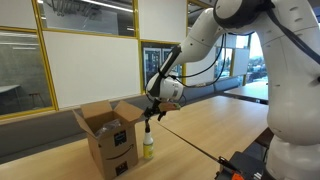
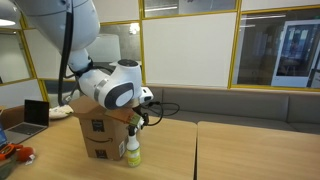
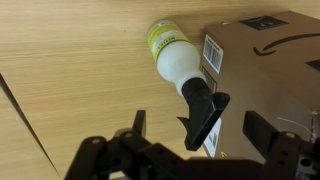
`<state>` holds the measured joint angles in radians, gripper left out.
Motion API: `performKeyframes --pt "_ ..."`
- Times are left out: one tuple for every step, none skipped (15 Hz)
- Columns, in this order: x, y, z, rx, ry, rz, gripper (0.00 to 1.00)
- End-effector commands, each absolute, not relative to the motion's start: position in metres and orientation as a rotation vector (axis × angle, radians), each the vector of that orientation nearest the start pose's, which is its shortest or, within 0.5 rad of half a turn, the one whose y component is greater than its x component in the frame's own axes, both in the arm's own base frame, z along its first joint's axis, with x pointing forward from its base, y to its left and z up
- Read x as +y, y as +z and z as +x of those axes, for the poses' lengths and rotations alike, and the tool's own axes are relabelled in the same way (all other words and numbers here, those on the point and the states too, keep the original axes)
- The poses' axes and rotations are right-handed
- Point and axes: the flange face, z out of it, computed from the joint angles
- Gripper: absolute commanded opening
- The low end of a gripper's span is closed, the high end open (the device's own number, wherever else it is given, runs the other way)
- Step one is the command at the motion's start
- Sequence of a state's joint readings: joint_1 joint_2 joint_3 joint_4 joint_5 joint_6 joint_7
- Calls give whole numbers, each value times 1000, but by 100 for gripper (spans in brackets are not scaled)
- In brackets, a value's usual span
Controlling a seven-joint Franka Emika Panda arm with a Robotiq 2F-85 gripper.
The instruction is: Place the three plastics inside the brown box, place the spray bottle in the box
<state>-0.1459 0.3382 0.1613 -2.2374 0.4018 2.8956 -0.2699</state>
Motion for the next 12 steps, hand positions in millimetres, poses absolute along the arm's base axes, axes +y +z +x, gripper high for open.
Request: performKeyframes --pt "-19 234 591 168 -514 -2911 100" --pt "-20 230 595 174 -510 -2910 100" --pt "-22 226 599 180 -506 -2907 100" --pt "-23 222 602 184 -502 -2905 100" --pt "-24 219 606 189 -501 -2902 100" --pt "-24 217 610 190 -503 -2899 100" --pt "-24 215 613 189 -504 -2897 100" --pt "-24 213 616 190 -504 -2895 100" --pt "-23 212 619 190 -506 -2893 100" --pt "-23 211 621 189 -506 -2891 100" --pt "-22 210 623 187 -507 -2891 100" --pt "-22 211 625 184 -510 -2892 100"
